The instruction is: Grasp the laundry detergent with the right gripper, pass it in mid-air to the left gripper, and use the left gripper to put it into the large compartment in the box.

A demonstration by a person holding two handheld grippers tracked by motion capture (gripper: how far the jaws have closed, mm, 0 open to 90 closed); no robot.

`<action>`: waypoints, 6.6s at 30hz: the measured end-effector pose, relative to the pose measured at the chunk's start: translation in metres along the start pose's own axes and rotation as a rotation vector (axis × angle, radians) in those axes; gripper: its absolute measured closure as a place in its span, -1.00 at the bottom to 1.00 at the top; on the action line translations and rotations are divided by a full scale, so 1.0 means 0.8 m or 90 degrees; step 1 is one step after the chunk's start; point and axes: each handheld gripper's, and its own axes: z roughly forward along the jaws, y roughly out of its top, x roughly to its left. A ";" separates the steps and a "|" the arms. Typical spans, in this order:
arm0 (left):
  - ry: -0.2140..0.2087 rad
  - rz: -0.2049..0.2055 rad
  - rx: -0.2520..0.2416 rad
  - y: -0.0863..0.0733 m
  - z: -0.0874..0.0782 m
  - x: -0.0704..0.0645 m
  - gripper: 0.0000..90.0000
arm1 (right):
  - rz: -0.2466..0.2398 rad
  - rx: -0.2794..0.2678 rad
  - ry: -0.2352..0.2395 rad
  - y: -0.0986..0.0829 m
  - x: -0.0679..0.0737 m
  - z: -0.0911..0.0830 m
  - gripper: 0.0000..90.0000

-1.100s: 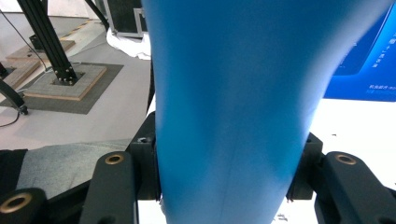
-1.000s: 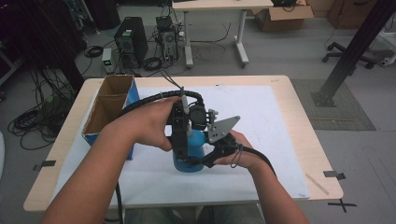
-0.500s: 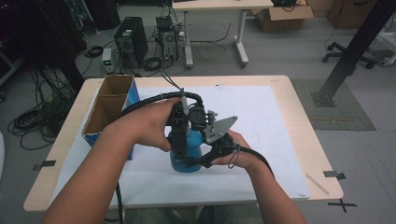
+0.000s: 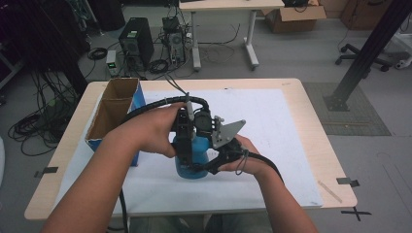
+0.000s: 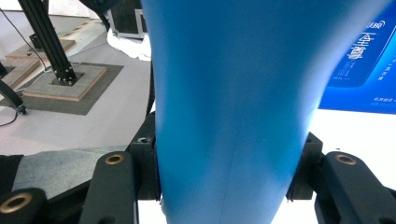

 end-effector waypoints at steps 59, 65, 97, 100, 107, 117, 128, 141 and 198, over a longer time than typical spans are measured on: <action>0.013 -0.021 0.023 -0.008 -0.002 0.008 -0.14 | 0.033 -0.041 -0.048 -0.002 -0.001 0.003 -0.60; 0.010 -0.013 0.023 -0.006 -0.003 0.007 -0.14 | 0.040 -0.045 -0.058 -0.004 -0.003 0.005 -0.76; -0.010 -0.407 0.034 -0.059 -0.087 0.082 -0.14 | 0.064 0.150 -0.253 -0.024 0.009 -0.142 -0.98; 0.000 -0.472 0.035 -0.077 -0.101 0.093 -0.14 | 0.066 0.187 -0.263 -0.027 0.003 -0.147 -0.97; -0.002 -0.545 0.032 -0.105 -0.124 0.103 -0.14 | 0.058 0.252 -0.264 -0.024 -0.005 -0.151 -0.96; -0.015 -0.683 -0.010 -0.149 -0.162 0.112 -0.14 | 0.047 0.333 -0.250 -0.035 -0.012 -0.151 -0.95; 0.002 -0.804 -0.015 -0.199 -0.187 0.121 -0.14 | 0.052 0.382 -0.236 -0.035 -0.018 -0.154 -0.95; 0.004 -0.941 0.020 -0.258 -0.183 0.130 -0.14 | 0.076 0.407 -0.212 -0.043 -0.025 -0.153 -0.94; -0.013 -0.968 0.046 -0.281 -0.070 0.158 -0.14 | 0.095 0.398 -0.207 -0.054 -0.026 -0.148 -0.94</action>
